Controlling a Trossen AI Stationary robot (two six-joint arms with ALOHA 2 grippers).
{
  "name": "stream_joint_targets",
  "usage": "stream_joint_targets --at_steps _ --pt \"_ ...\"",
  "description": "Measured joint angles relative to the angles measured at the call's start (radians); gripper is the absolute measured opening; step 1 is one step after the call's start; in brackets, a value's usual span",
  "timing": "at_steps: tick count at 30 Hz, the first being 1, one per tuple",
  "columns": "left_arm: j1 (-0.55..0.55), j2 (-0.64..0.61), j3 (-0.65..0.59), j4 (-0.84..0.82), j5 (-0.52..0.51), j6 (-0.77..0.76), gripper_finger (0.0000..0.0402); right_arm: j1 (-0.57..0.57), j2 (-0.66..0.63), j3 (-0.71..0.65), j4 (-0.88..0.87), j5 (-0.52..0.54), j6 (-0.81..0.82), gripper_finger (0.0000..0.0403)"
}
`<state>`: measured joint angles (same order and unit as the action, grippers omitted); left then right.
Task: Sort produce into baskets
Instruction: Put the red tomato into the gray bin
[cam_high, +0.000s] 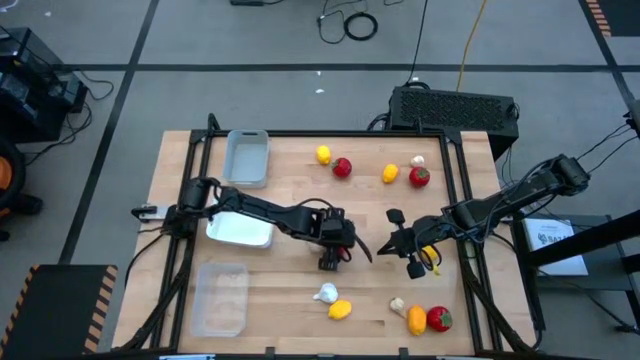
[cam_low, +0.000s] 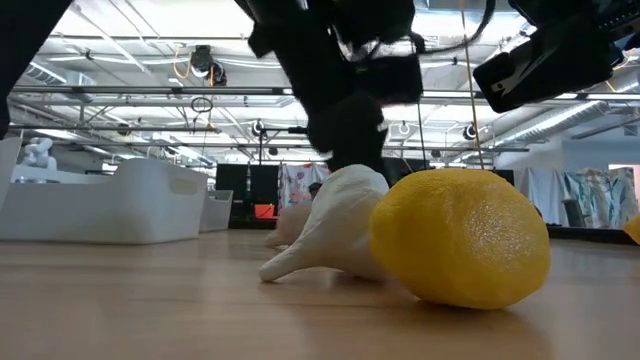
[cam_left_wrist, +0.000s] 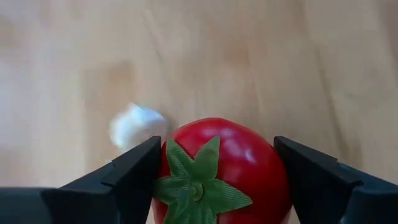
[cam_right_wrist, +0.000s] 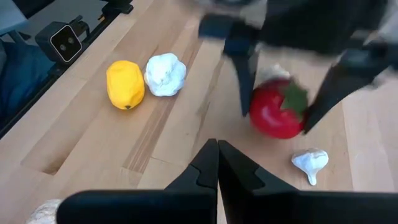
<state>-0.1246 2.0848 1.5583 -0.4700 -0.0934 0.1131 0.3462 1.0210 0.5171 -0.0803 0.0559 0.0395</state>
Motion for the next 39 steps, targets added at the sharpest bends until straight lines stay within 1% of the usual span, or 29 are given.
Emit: stream_joint_targets --at_steps 2,4,8,11,15,19,23,25,28,31,34,39 --pt "0.001 -0.060 0.009 -0.028 -0.035 0.007 0.0296 0.000 0.000 0.000 0.000 0.000 0.000 0.0000" --pt "0.005 -0.115 0.013 -0.065 -0.097 0.008 0.0296 0.000 0.000 0.000 0.000 0.000 0.000 0.0000" --pt "0.017 -0.214 0.009 -0.234 -0.214 -0.003 0.0295 0.000 0.000 0.000 0.000 0.000 0.000 0.0000" --pt "0.038 -0.300 0.009 -0.386 -0.322 -0.051 0.0295 0.000 0.000 0.000 0.006 0.000 -0.001 0.0000" --pt "0.113 -0.395 -0.048 -0.538 -0.378 -0.130 0.0295 0.000 0.000 0.000 0.002 0.000 -0.006 0.0000" --pt "0.245 -0.493 -0.140 -0.552 -0.379 -0.139 0.0295 0.000 0.000 0.000 0.004 0.000 -0.008 0.0000" --pt "0.430 -0.541 -0.243 -0.550 -0.326 -0.134 0.0295 0.000 0.000 0.000 0.010 0.000 -0.008 0.0000" --pt "0.524 -0.553 -0.275 -0.547 -0.298 -0.135 0.0295 0.000 0.000 0.000 0.009 0.000 -0.008 0.0000" --pt "0.657 -0.547 -0.309 -0.537 -0.222 -0.134 0.0295 0.000 0.000 0.000 0.012 0.000 -0.009 0.0000" --pt "0.762 -0.535 -0.327 -0.504 -0.191 -0.152 0.0297 0.000 0.000 0.000 0.022 0.000 -0.016 0.0000" --pt "0.827 -0.532 -0.330 -0.489 -0.186 -0.158 0.0312 0.000 0.000 0.000 0.034 0.001 -0.018 0.0000" --pt "0.858 -0.533 -0.329 -0.467 -0.184 -0.155 0.0355 0.000 0.000 0.000 0.052 0.000 -0.018 0.0000"
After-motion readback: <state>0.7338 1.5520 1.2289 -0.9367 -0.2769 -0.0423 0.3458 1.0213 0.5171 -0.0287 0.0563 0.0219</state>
